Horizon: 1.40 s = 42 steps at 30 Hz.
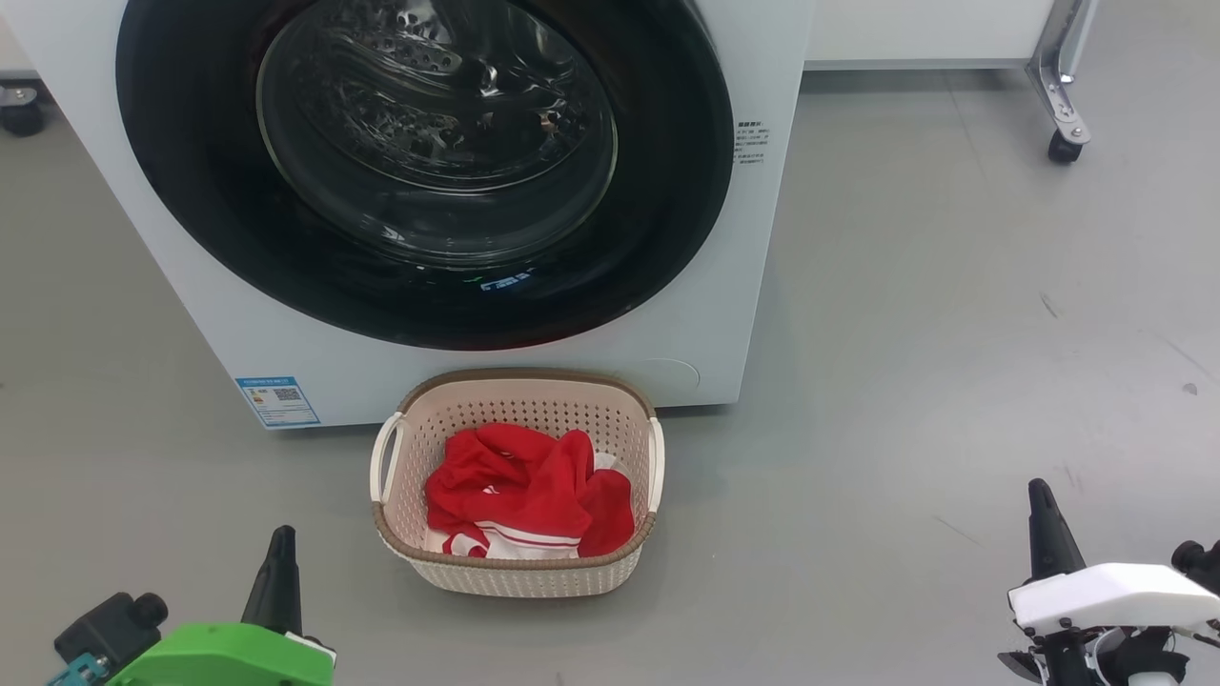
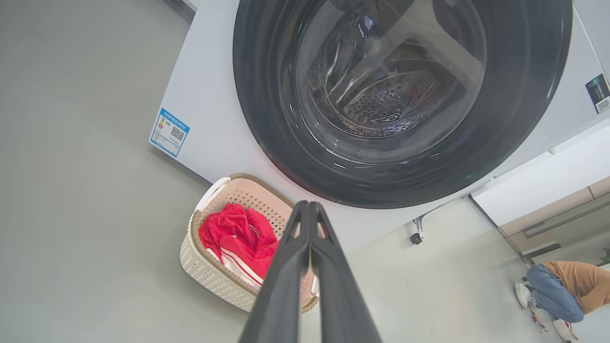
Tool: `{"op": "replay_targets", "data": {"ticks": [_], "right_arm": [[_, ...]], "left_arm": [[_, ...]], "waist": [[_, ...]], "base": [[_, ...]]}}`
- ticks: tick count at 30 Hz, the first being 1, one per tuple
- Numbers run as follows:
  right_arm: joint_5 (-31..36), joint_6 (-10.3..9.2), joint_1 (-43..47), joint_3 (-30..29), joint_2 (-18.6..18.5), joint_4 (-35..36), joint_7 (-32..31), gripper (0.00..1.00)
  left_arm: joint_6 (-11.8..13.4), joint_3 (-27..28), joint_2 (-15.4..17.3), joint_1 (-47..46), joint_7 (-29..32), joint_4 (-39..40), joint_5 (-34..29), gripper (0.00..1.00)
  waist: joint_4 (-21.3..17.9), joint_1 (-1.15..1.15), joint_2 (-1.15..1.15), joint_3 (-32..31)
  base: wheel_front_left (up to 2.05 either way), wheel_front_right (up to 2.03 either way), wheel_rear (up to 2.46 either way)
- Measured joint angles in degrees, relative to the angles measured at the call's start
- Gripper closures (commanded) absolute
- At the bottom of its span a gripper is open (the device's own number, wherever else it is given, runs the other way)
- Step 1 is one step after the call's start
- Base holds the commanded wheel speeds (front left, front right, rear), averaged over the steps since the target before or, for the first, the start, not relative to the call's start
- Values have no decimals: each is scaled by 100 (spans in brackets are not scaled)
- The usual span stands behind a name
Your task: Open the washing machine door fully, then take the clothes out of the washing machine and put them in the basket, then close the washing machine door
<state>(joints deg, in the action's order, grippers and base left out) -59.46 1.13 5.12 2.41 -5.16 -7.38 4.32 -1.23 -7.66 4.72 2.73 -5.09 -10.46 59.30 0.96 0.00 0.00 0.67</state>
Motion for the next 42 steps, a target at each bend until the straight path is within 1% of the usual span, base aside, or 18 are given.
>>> {"op": "replay_targets", "data": {"ticks": [7,9,11,14,27,32,42], "right_arm": [[-532,83,-97,-74,-8,-103,-88,100],[-677,89,-136,-96,-8,-132,-121,100],[-828,134,-162,-120,-8,-160,-155,100],[-1057,144,-204,-151,-9,-218,-189,100],[-2026,293,-411,-291,-10,-409,-372,100],[-2480,354,-507,-353,-11,-498,-454,100],[-3230,481,-675,-459,-10,-653,-580,100]], "left_arm": [[-109,112,1,-80,110,-47,489,100],[-111,151,1,-99,158,-70,675,100],[-119,183,1,-113,187,-90,798,100],[-167,226,1,-154,234,-121,1053,100],[-312,437,1,-290,453,-234,1959,100],[-369,553,0,-339,558,-293,2455,100],[-490,717,0,-448,731,-390,3201,100]], "waist": [[-14,0,0,-7],[-18,0,0,-9],[-22,0,0,-11],[-28,0,0,-14],[-54,0,0,-27],[-66,0,0,-33],[-87,0,0,-43]], "base": [[0,0,0],[0,0,0],[0,0,0],[0,0,0],[0,0,0],[0,0,0],[0,0,0]]}}
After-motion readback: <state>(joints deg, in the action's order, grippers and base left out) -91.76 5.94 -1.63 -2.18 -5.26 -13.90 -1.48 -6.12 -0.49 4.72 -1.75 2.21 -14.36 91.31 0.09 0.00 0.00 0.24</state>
